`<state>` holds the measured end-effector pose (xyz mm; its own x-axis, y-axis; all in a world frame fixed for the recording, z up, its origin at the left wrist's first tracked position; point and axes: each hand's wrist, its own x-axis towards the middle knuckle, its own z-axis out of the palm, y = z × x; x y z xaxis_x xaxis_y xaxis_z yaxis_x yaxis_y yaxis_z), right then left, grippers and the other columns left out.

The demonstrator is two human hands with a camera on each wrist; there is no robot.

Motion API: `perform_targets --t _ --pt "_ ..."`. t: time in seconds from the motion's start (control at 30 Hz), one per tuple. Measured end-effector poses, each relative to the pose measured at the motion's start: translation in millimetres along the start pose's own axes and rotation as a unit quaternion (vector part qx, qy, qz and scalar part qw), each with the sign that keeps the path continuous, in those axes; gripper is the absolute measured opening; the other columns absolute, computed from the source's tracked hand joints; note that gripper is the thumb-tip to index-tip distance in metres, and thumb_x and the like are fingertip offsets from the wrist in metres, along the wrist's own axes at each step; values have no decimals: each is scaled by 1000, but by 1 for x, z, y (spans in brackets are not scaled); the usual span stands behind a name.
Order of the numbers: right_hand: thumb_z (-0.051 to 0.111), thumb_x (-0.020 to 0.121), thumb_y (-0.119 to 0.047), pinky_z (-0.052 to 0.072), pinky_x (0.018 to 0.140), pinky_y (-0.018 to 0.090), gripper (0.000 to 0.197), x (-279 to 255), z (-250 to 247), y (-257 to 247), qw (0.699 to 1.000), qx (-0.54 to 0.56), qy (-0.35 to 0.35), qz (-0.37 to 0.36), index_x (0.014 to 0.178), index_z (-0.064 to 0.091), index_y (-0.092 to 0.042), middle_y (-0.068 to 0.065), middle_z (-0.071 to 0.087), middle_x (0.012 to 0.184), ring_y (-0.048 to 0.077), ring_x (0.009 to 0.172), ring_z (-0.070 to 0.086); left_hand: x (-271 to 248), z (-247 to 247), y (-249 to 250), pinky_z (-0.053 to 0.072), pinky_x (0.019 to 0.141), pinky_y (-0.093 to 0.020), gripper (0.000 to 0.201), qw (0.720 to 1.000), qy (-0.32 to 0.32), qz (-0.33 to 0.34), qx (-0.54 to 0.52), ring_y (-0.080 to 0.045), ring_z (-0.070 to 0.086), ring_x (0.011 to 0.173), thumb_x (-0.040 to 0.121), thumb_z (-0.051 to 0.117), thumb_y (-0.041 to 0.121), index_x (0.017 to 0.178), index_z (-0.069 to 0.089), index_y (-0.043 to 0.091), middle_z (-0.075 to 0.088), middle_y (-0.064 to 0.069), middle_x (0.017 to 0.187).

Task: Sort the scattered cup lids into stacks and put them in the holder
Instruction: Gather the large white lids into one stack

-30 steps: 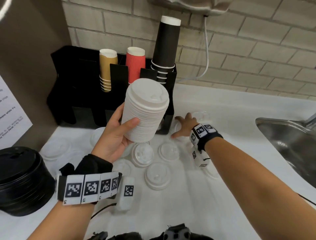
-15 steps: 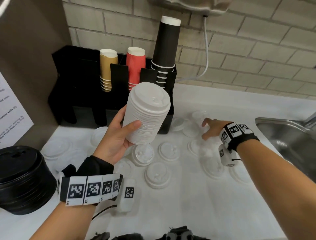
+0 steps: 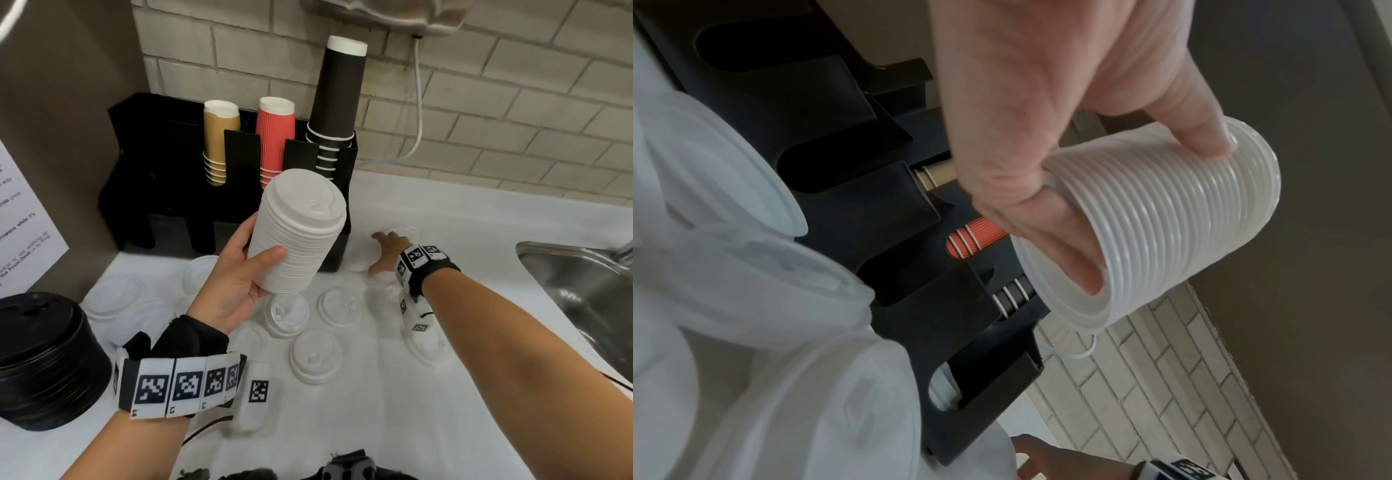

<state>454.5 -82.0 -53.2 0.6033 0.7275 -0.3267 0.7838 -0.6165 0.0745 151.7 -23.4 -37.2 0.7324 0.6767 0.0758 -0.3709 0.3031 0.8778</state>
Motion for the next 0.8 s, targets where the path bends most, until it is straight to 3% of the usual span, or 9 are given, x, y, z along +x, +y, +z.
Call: perform_targets --t 0.07,0.13,0.2,0.3,0.43,0.57,0.63,0.8 --pt "74 65 -35 49 84 43 102 -2 -3 9 1000 -19 -15 -9 148 16 -32 9 44 139 35 120 51 -2 -3 1 58 78 -31 102 1000 2 3 2 -20 62 120 47 95 47 138 51 29 64 0 130" --pt "70 55 -35 47 74 37 105 -4 -10 22 998 -53 -19 -15 145 16 -38 7 47 137 33 114 56 -3 -4 1 58 78 -31 103 1000 5 6 3 -20 62 120 47 95 48 137 51 29 64 1 129" --pt "72 51 -40 47 79 36 109 -5 -16 36 997 -71 -21 -4 145 17 -38 7 42 142 32 119 53 -3 -4 0 58 78 -30 105 1000 9 5 5 -19 62 119 45 95 49 138 51 29 65 2 129" --pt "81 57 -41 46 98 45 110 -4 -22 42 998 -49 -42 11 148 19 -33 6 36 145 32 128 46 -2 -1 -1 58 77 -30 110 1000 12 1 6 -18 63 118 42 96 49 139 49 28 65 3 128" --pt "79 75 -35 27 111 42 99 0 -15 19 999 -14 -32 -34 152 19 -24 5 26 156 29 142 24 1 3 -1 58 76 -30 111 1000 9 -2 6 -18 64 116 41 96 48 139 49 27 66 4 126" --pt "74 83 -35 23 114 45 86 7 0 7 999 -34 -14 -25 151 24 -25 14 26 154 37 141 25 2 3 -1 58 76 -31 109 1000 9 -3 6 -17 64 116 41 96 49 138 50 29 66 4 126" --pt "69 85 -40 21 114 42 84 6 3 5 998 -58 -9 -15 151 19 -28 10 28 153 34 140 26 2 3 -2 58 77 -31 109 1000 7 -3 3 -18 64 117 41 96 48 138 49 29 66 3 127" --pt "66 81 -37 34 100 44 72 1 -17 16 1000 -26 3 -9 143 31 -39 9 34 141 35 134 26 3 4 -4 58 82 -32 106 1000 0 -7 -14 -18 63 119 42 96 47 136 51 30 66 3 127"
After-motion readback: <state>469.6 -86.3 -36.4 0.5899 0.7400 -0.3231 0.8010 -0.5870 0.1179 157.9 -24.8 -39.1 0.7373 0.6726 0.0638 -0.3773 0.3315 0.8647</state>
